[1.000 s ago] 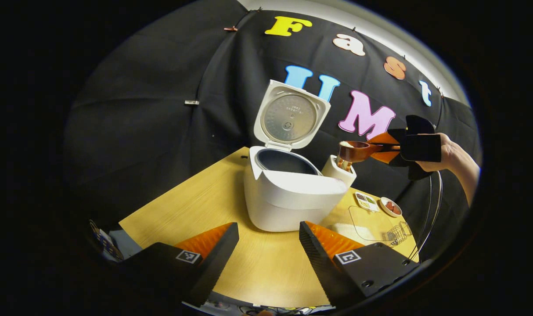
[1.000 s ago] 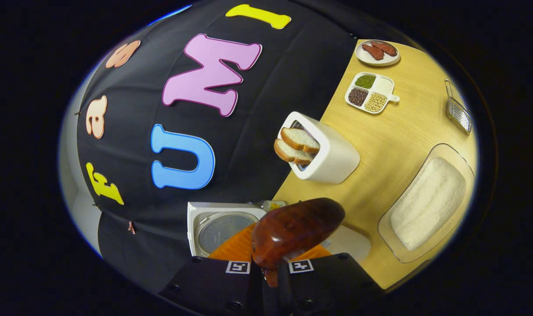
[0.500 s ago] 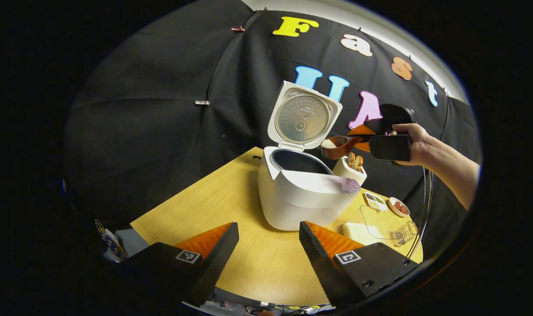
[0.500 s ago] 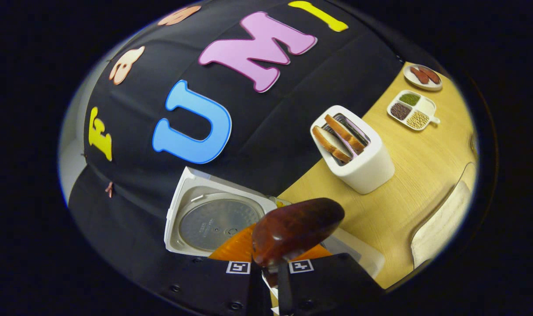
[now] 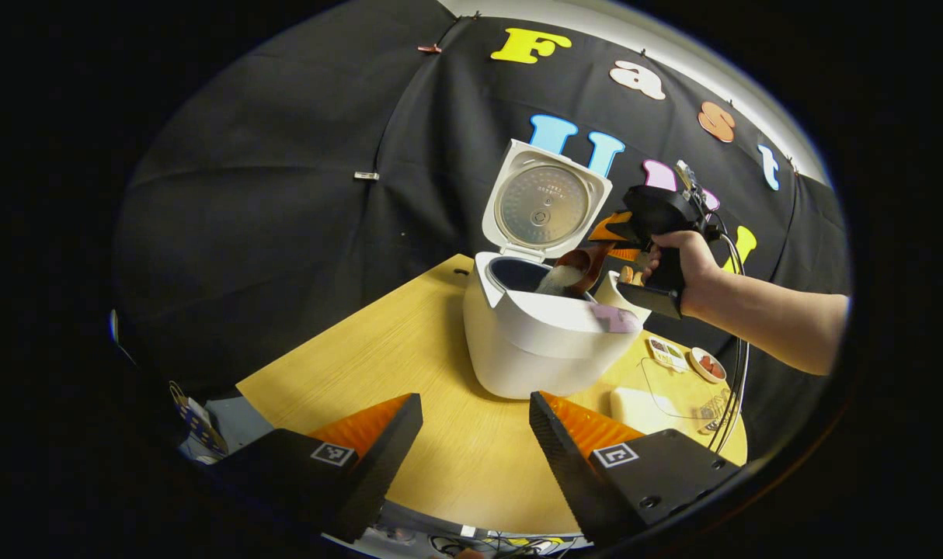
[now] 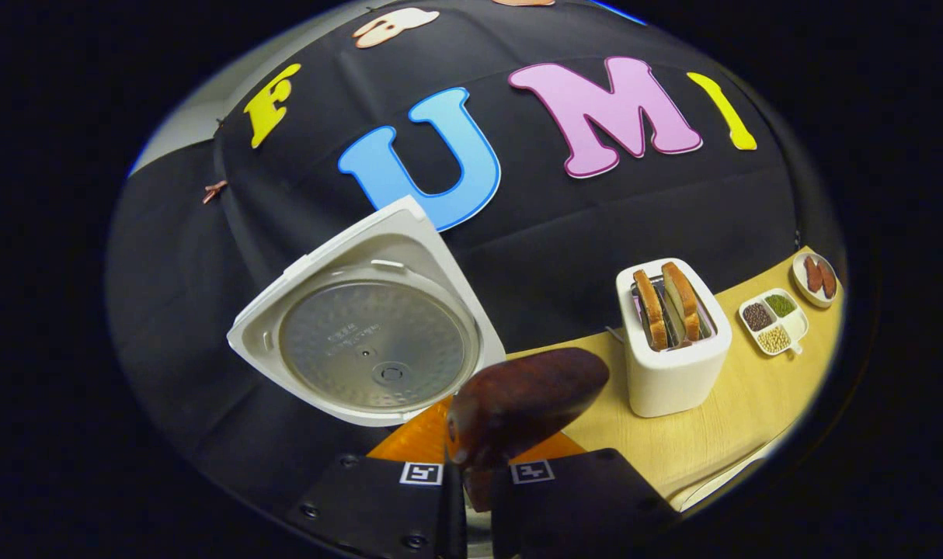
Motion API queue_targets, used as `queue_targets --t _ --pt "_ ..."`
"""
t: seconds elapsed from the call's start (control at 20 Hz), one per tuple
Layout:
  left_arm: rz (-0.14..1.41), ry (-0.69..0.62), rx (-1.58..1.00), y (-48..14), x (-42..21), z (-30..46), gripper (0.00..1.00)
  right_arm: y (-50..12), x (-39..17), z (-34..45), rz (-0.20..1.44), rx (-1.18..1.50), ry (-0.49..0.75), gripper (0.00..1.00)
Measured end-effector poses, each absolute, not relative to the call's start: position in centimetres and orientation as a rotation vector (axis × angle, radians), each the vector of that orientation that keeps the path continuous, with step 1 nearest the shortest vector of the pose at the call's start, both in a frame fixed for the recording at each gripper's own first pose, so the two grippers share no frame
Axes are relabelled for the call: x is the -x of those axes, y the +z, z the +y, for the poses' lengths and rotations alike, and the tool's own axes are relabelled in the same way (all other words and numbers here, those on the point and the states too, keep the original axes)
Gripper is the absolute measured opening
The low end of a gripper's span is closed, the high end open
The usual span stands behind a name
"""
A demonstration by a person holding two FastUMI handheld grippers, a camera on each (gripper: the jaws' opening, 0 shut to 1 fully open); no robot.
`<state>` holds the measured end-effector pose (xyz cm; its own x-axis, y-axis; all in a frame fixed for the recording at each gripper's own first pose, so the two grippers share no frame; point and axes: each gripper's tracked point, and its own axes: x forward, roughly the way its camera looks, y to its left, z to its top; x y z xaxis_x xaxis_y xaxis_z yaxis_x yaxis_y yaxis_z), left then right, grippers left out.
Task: Close the left gripper, press the button to open the rice cooker; take a wooden spoon from the chopstick holder with the right hand, scoop a spoonful of rice and pour it into the rice cooker, then put the wooden spoon back into the chopstick holder.
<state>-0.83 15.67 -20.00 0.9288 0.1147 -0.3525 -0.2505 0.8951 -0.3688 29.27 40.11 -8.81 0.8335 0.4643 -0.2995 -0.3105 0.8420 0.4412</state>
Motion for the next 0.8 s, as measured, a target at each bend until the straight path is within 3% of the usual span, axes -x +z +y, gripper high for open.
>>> queue_targets --t 0.6,0.65,0.8 --pt "0.305 0.165 0.419 -19.6 1.4 15.2 0.95 -8.4 -26.6 46.2 0.268 0.019 0.687 0.17" --pt "0.306 0.167 0.402 -19.7 1.4 15.2 0.96 -8.5 -26.1 46.8 0.259 0.056 0.716 0.21" --pt "0.303 0.162 0.372 -19.2 1.5 14.9 0.95 -8.9 -24.8 48.3 0.219 0.164 0.784 0.12"
